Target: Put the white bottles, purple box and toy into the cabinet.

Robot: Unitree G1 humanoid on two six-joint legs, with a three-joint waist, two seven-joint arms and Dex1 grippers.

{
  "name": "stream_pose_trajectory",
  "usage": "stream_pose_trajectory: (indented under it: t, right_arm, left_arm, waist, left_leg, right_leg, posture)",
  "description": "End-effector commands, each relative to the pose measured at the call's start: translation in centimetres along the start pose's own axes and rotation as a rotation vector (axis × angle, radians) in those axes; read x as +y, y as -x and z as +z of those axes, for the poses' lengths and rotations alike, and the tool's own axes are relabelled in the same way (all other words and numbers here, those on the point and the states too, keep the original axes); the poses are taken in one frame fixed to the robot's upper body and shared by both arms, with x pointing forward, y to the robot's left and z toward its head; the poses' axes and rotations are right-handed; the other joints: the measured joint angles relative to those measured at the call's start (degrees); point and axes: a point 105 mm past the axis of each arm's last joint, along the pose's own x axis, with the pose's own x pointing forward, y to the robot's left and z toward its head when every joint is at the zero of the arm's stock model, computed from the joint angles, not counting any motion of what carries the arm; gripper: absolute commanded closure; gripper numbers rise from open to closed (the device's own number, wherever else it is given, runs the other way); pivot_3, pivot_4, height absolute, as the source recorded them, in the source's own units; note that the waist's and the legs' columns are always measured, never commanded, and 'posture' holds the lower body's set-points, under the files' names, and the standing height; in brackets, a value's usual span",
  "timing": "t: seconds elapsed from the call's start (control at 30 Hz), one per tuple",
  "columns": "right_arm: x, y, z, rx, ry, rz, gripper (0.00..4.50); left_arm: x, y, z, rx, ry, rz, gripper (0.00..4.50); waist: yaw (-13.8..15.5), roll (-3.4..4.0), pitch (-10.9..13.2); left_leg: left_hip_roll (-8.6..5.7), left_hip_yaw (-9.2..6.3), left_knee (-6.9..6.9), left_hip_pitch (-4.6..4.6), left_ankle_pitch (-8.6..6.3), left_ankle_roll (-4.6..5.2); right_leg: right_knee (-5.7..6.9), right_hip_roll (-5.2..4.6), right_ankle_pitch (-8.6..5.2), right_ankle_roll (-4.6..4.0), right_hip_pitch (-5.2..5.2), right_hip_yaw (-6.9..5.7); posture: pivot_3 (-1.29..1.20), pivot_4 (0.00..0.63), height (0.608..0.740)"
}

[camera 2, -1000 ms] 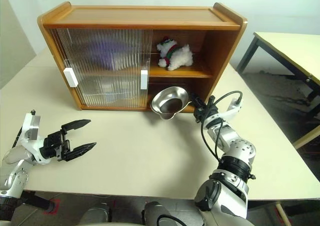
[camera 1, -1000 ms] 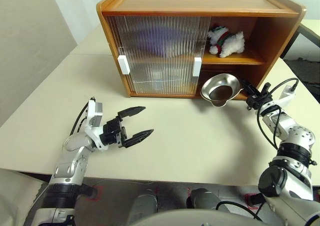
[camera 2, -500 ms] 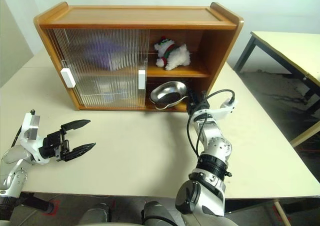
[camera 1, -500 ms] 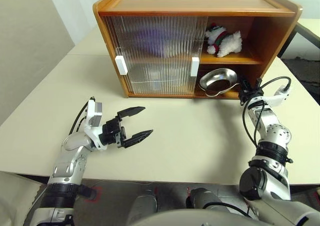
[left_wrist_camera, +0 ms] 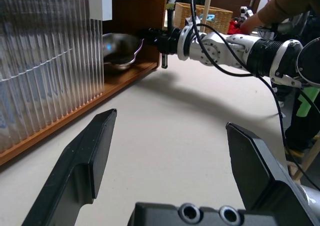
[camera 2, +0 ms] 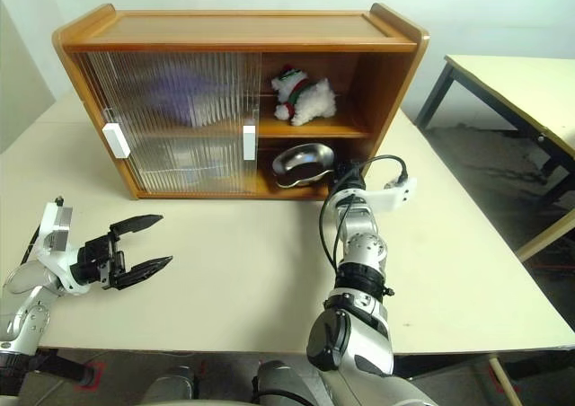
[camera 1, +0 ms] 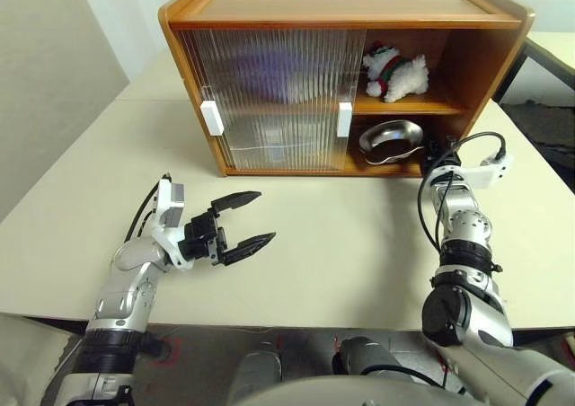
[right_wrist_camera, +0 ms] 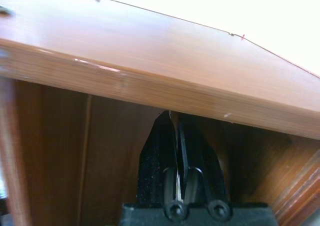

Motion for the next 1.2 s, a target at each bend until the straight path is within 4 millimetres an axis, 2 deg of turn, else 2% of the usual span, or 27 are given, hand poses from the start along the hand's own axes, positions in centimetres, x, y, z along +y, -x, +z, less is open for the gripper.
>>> stream_pose_trajectory:
  t: [0.03, 0.23, 0.27, 0.3, 0.43, 0.67, 0.7, 0.87, 0.97, 1.07, 1.13, 1.2]
  right_arm:
    - [-0.5, -0.5, -0.4, 0.004, 0.018, -0.026, 4.50]
    - [-0.9, -1.1, -1.5, 0.041, 0.042, -0.046, 4.50]
    - [-0.9, -1.1, -1.6, 0.046, 0.047, -0.045, 4.30]
    - [-0.8, -1.1, -1.7, 0.051, 0.058, -0.035, 4.30]
    - [-0.6, -1.0, -2.0, 0.083, 0.096, 0.005, 2.96]
    - [-0.7, -0.2, -2.4, 0.165, 0.136, 0.053, 0.25]
    - [-0.6, 0.0, -2.5, 0.180, 0.141, 0.066, 0.03]
    - [-0.5, 2.0, -2.7, 0.296, 0.259, 0.126, 0.03]
    - [-0.6, 4.0, -3.2, 0.390, 0.335, 0.169, 0.03]
    - [-0.3, 7.2, -5.2, 0.557, 0.465, 0.282, 0.03]
    - [0.2, 8.2, -5.9, 0.597, 0.478, 0.333, 0.03]
    - [1.5, 9.0, -6.8, 0.625, 0.477, 0.417, 0.41]
  left_arm:
    - [-0.1, -0.2, 0.0, 0.009, -0.011, -0.012, 0.00]
    - [0.1, -0.4, 0.1, 0.009, -0.013, -0.014, 0.00]
    - [0.1, -0.4, 0.1, 0.009, -0.013, -0.013, 0.00]
    - [0.1, -0.4, 0.1, 0.009, -0.013, -0.013, 0.00]
    - [0.1, -0.3, 0.0, 0.004, -0.007, -0.009, 0.00]
    - [0.2, -0.4, 0.1, 0.001, -0.010, -0.004, 0.00]
    - [0.2, -0.4, 0.1, 0.001, -0.011, -0.004, 0.00]
    - [0.2, -0.4, 0.1, 0.000, -0.011, -0.004, 0.00]
    - [0.1, -0.4, 0.0, -0.002, -0.008, -0.004, 0.00]
    - [0.1, -0.3, 0.0, -0.004, -0.006, 0.000, 0.00]
    - [0.1, -0.2, 0.0, -0.003, -0.006, 0.001, 0.00]
    - [0.1, 0.0, -0.1, -0.001, -0.006, 0.005, 0.00]
  waist:
    - [0.0, 0.01, 0.0]
    - [0.0, 0.01, 0.0]
    - [0.0, 0.01, 0.0]
    - [0.0, 0.01, 0.0]
    - [-0.1, 0.05, 0.0]
    - [-0.1, 0.04, 0.0]
    - [-0.1, 0.04, 0.0]
    - [0.1, 0.02, 0.0]
    - [0.1, 0.01, 0.0]
    - [0.0, -0.01, 0.0]
    - [-0.1, -0.01, 0.0]
    - [-0.4, -0.01, 0.0]
  left_leg:
    - [0.00, 0.00, 0.00, 0.00, 0.00, 0.00]
    - [-0.01, -0.03, 0.01, 0.01, 0.00, 0.00]
    - [-0.01, -0.02, 0.02, 0.01, 0.00, 0.00]
    - [-0.01, -0.03, 0.02, 0.01, 0.00, 0.00]
    - [0.00, -0.02, 0.03, -0.01, 0.00, 0.00]
    - [0.04, -0.02, 0.03, 0.00, 0.00, 0.00]
    - [0.05, -0.01, 0.04, 0.00, 0.00, 0.00]
    - [0.08, -0.10, 0.10, 0.05, 0.01, 0.00]
    - [0.07, -0.14, 0.14, 0.09, 0.01, 0.00]
    - [0.05, -0.15, 0.15, 0.14, 0.01, -0.01]
    - [0.04, -0.15, 0.17, 0.17, 0.01, -0.01]
    - [0.05, 0.02, 0.19, 0.21, 0.02, -0.01]
  right_leg:
    - [0.00, 0.00, 0.00, -0.01, 0.00, -0.01]
    - [0.00, 0.01, 0.04, -0.07, 0.03, -0.03]
    - [0.00, 0.02, 0.06, -0.08, 0.03, -0.03]
    - [0.00, 0.03, 0.07, -0.10, 0.03, -0.03]
    - [0.00, 0.09, 0.13, -0.05, 0.00, -0.03]
    - [0.00, 0.18, 0.13, -0.04, 0.03, -0.05]
    - [0.00, 0.20, 0.13, -0.04, 0.03, -0.05]
    - [-0.01, 0.36, 0.14, -0.04, 0.15, -0.04]
    - [-0.01, 0.45, 0.13, -0.03, 0.23, -0.05]
    - [-0.01, 0.56, 0.04, 0.09, 0.32, -0.09]
    - [-0.01, 0.60, -0.13, 0.36, 0.38, -0.12]
    - [0.00, 0.71, -0.28, 0.41, 0.38, -0.21]
  posture:
    - [-0.10, 0.001, 0.740]
    - [-0.10, 0.000, 0.740]
    - [-0.10, 0.000, 0.740]
    - [-0.10, 0.000, 0.740]
    - [-0.10, 0.000, 0.740]
    - [-0.10, 0.000, 0.740]
    - [-0.10, 0.000, 0.740]
    - [-0.10, 0.000, 0.740]
    - [-0.10, 0.000, 0.740]
    - [-0.10, 0.000, 0.740]
    - [-0.10, 0.000, 0.740]
    - [-0.10, 0.000, 0.740]
